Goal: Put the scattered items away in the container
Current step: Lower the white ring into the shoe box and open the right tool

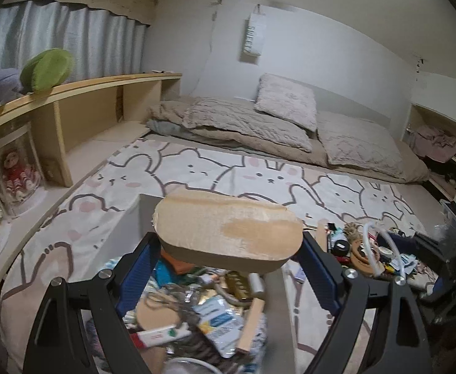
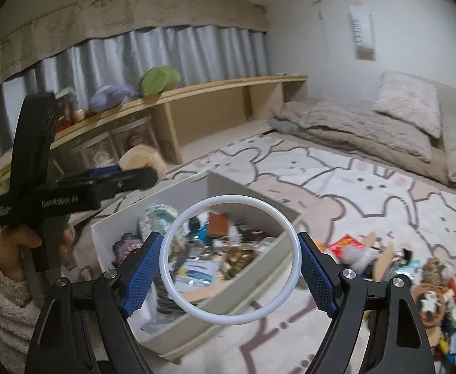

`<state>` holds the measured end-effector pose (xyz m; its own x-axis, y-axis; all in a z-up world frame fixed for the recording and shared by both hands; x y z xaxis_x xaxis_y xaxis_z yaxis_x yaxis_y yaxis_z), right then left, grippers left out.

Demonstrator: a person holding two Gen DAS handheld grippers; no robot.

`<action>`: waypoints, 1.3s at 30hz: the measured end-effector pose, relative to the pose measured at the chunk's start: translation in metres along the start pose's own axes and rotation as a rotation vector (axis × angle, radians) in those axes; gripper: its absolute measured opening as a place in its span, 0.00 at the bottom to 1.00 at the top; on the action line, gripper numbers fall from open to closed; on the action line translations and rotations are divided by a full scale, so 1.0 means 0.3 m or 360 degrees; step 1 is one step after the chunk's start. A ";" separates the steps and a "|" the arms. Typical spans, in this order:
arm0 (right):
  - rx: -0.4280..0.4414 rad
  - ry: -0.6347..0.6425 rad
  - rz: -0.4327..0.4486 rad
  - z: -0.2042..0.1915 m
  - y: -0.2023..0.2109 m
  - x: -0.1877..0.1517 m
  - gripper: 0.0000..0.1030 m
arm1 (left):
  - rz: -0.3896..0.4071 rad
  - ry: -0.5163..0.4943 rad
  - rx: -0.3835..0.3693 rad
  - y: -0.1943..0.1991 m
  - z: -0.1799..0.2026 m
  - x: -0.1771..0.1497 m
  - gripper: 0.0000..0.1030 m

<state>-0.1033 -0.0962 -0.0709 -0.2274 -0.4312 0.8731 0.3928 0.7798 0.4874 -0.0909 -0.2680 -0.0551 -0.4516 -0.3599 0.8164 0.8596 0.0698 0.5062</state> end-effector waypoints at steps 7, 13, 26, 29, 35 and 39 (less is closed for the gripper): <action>0.0123 0.0074 -0.0090 -0.125 -0.137 0.008 0.82 | -0.0003 0.0028 0.0039 -0.015 -0.108 0.025 0.86; 0.0281 0.0050 -0.0212 -0.209 -0.263 -0.009 0.82 | -0.0004 0.0039 0.0075 -0.038 -0.191 0.042 0.86; 0.0368 0.0062 -0.0493 -0.291 -0.517 -0.021 0.82 | -0.0027 0.0076 0.0099 -0.072 -0.331 0.052 0.86; 0.0394 0.0124 -0.0565 -0.316 -0.558 -0.038 0.82 | -0.0049 0.0095 0.0071 -0.087 -0.347 0.049 0.86; 0.0459 0.0080 -0.0636 -0.313 -0.585 -0.067 1.00 | -0.0133 0.0154 -0.0001 -0.131 -0.371 0.033 0.86; 0.0467 -0.0017 -0.0575 -0.280 -0.576 -0.070 1.00 | -0.0165 0.0142 -0.0005 -0.147 -0.368 0.029 0.86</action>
<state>-0.0915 -0.2600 -0.1728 -0.3130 -0.6956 0.6467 0.0185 0.6763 0.7364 -0.1063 -0.3768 -0.1011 -0.5149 -0.4465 0.7318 0.8104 0.0250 0.5854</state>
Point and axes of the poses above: each gripper's, at about its wrist camera, not at the fingertips, and y roughly against the way its jaws point, z to its right, x to its top, the point moved 7 cm from there along -y, roughly the way its jaws point, and after that the axes turned 10 degrees about y, right-handed, at the moved point
